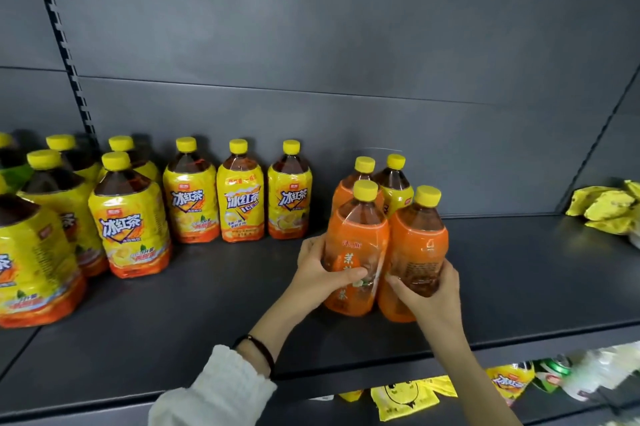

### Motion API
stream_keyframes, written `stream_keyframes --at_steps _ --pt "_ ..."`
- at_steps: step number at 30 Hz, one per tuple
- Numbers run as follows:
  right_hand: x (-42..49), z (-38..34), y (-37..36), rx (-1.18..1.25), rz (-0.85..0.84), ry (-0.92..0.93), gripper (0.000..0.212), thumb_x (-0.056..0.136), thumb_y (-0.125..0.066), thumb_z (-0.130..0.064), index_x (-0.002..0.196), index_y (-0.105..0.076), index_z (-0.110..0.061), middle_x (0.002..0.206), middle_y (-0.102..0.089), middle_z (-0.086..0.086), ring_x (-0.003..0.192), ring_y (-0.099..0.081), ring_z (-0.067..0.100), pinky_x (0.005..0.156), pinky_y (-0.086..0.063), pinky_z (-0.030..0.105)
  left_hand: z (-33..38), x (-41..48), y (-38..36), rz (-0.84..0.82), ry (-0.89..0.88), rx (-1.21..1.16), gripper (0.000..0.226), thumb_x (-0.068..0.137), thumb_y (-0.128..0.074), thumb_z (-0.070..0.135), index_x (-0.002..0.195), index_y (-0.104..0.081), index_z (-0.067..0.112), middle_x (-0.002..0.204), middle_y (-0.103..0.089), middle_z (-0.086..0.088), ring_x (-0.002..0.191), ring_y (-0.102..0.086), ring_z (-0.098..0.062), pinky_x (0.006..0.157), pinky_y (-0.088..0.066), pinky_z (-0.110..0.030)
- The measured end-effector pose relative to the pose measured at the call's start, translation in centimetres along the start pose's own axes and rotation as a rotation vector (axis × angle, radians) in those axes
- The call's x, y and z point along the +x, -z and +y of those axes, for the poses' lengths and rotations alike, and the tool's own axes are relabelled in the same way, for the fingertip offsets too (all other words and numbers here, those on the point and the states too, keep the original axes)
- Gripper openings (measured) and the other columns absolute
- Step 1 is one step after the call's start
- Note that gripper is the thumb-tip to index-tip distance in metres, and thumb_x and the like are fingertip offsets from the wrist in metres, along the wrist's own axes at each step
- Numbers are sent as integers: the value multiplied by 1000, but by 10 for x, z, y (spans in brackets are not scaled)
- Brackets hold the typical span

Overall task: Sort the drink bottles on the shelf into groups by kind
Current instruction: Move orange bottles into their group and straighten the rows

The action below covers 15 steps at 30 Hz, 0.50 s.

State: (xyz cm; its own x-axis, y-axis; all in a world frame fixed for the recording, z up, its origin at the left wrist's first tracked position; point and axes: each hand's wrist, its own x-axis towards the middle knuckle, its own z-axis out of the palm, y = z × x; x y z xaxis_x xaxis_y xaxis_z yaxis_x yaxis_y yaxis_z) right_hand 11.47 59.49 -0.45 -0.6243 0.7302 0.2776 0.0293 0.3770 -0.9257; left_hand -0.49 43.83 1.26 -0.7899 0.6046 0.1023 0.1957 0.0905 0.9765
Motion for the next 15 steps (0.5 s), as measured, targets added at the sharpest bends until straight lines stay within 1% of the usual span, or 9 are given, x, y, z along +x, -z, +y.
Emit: stream_keyframes --at_steps 2,3,5,7,9,11,13,15 --pt "-4 -2 -2 33 -65 7 87 60 -81 -42 133 -35 -31 125 -41 -5 114 -45 11 91 -44 31 -3 -3 7 24 -4 18 87 47 -81 57 119 -34 43 126 -32 14 125 -40 -12 101 -43 -36" --pt "-6 -3 -4 59 -103 6 87 58 -80 -46 131 -34 -34 125 -43 -6 114 -46 11 90 -44 29 -5 -6 12 40 -15 7 87 43 -81 59 115 -36 45 123 -33 17 122 -42 -10 97 -44 -32" --pt "-12 -6 -8 137 -192 1 91 57 -82 -53 131 -31 -40 126 -46 -10 114 -49 8 87 -45 24 -11 -15 23 75 -30 -31 85 38 -81 59 110 -37 48 122 -36 19 118 -46 -7 90 -46 -27" --pt "-16 -9 -15 224 -288 0 94 58 -85 -52 128 -23 -52 128 -43 -16 115 -48 4 84 -45 19 -16 -25 36 102 -26 -89 86 39 -83 54 112 -38 48 126 -45 13 113 -53 -6 80 -48 -19" --pt "-19 -11 -24 271 -385 -9 98 52 -85 -54 124 -19 -61 131 -40 -18 118 -47 4 85 -47 21 -19 -37 48 141 -21 -143 86 38 -84 50 113 -41 45 122 -56 10 106 -59 -5 71 -49 -15" --pt "-24 -15 -37 290 -461 -33 101 43 -84 -58 120 -19 -64 130 -39 -21 117 -47 3 82 -48 20 -19 -49 59 202 -26 -176 84 39 -84 48 112 -42 45 116 -60 11 103 -61 -3 68 -50 -14" --pt "-29 -20 -53 310 -508 -44 104 37 -86 -60 117 -21 -63 126 -42 -23 113 -49 1 80 -47 19 -22 -62 71 283 -27 -182 81 43 -85 44 112 -43 45 114 -60 12 100 -62 -1 66 -51 -11" --pt "-34 -27 -70 317 -541 -55 100 38 -89 -55 114 -24 -63 122 -46 -23 108 -53 1 79 -47 20 -24 -76 86 345 -21 -178 81 43 -86 44 111 -43 46 113 -61 13 97 -63 3 66 -52 -12"
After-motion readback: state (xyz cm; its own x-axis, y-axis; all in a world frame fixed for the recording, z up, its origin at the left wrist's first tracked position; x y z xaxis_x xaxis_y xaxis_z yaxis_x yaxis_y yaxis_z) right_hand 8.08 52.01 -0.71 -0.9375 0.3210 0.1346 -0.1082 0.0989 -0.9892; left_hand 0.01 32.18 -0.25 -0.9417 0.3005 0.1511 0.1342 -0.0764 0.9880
